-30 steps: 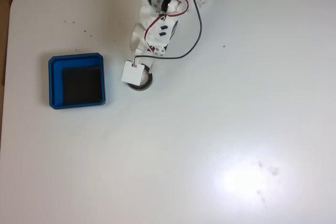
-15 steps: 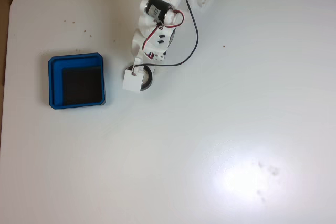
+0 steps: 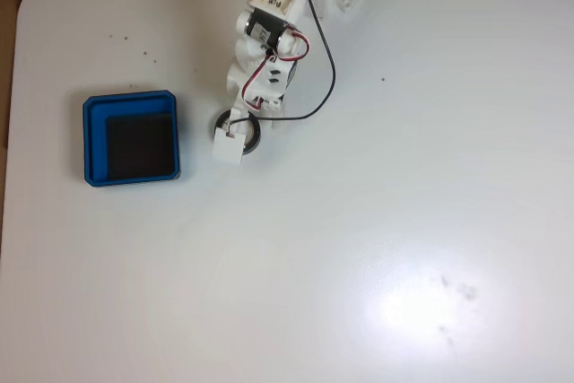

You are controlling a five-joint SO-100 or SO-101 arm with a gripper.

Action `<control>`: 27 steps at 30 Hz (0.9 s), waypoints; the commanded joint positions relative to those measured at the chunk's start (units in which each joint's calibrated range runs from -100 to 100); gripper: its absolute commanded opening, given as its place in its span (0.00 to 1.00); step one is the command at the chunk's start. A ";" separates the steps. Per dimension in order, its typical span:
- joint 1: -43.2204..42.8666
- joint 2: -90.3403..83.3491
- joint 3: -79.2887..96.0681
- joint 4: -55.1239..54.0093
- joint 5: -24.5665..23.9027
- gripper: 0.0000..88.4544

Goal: Pick the black tape roll and drop it in the blue box

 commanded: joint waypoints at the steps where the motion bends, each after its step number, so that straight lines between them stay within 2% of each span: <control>1: 0.26 -0.30 -3.88 -0.48 -0.22 0.23; 12: 0.26 -0.30 -3.97 -0.81 -0.22 0.23; 18: 0.65 1.04 -3.43 -7.49 -0.22 0.23; 27: 0.84 3.29 -3.34 -7.74 0.40 0.23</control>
